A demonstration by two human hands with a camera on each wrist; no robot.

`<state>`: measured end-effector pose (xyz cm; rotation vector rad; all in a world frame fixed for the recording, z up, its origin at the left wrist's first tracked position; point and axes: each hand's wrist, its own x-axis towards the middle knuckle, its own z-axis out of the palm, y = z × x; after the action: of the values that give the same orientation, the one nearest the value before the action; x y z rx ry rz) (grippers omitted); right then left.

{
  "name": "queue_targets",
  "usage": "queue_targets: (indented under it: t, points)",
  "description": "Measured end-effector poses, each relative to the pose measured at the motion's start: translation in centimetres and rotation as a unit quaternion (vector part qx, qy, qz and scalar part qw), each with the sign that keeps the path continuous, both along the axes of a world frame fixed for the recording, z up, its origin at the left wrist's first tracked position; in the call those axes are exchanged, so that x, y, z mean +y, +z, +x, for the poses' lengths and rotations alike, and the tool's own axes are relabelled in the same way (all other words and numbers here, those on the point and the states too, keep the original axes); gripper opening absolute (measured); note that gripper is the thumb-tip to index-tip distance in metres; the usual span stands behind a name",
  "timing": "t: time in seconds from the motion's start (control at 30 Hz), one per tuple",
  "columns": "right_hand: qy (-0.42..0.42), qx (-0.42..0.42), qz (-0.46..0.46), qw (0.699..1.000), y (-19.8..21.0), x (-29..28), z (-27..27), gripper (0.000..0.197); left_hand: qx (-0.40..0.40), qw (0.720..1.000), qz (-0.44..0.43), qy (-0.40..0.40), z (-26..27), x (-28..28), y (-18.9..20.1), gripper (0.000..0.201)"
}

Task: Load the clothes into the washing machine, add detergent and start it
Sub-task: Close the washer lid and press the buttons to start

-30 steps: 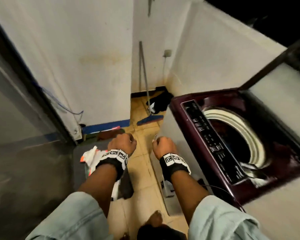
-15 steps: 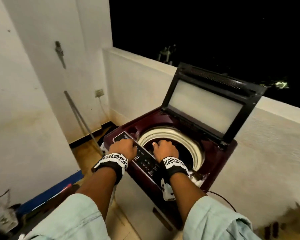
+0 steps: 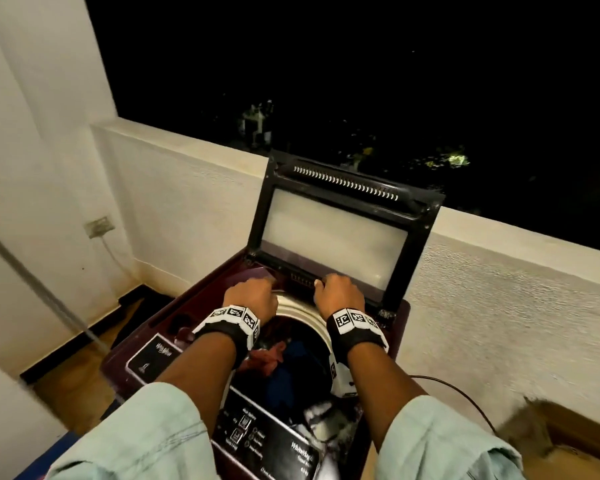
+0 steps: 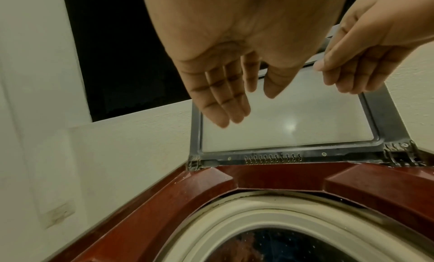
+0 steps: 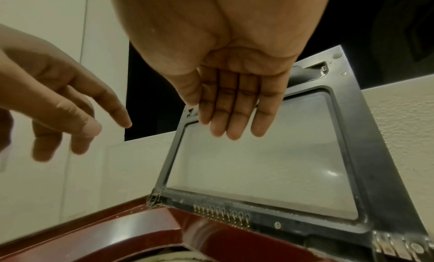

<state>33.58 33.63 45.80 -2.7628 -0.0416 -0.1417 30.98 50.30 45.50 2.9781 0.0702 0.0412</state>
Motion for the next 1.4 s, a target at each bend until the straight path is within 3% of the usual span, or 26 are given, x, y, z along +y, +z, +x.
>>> queue_targets:
  t: [0.13,0.4,0.63,0.8,1.03,1.4]
  points:
    - [-0.038,-0.018,-0.017,0.999,0.9,-1.0,3.0,0.034,-0.018,0.998,-0.001,-0.067,4.9,-0.6,0.4,0.047]
    - [-0.082,-0.073,-0.055,0.992,5.8,-0.9,10.9,0.028,-0.066,0.982,0.032,-0.171,17.2,-0.3,5.0,0.059]
    - [-0.113,-0.104,-0.066,0.986,9.6,-1.9,16.7,0.045,-0.148,0.961,0.048,-0.230,25.3,-2.8,9.4,0.068]
    - [-0.134,-0.116,-0.074,0.981,11.1,-3.5,20.5,0.061,-0.150,0.950,0.047,-0.270,30.4,-5.1,11.1,0.076]
    - [-0.171,-0.057,-0.091,0.979,10.3,-4.9,22.5,0.069,-0.052,0.953,0.062,-0.291,33.9,-7.7,10.6,0.068]
    - [-0.193,-0.032,-0.089,0.977,11.1,-3.1,20.8,0.066,-0.076,0.949,0.047,-0.304,32.1,-6.4,11.3,0.062]
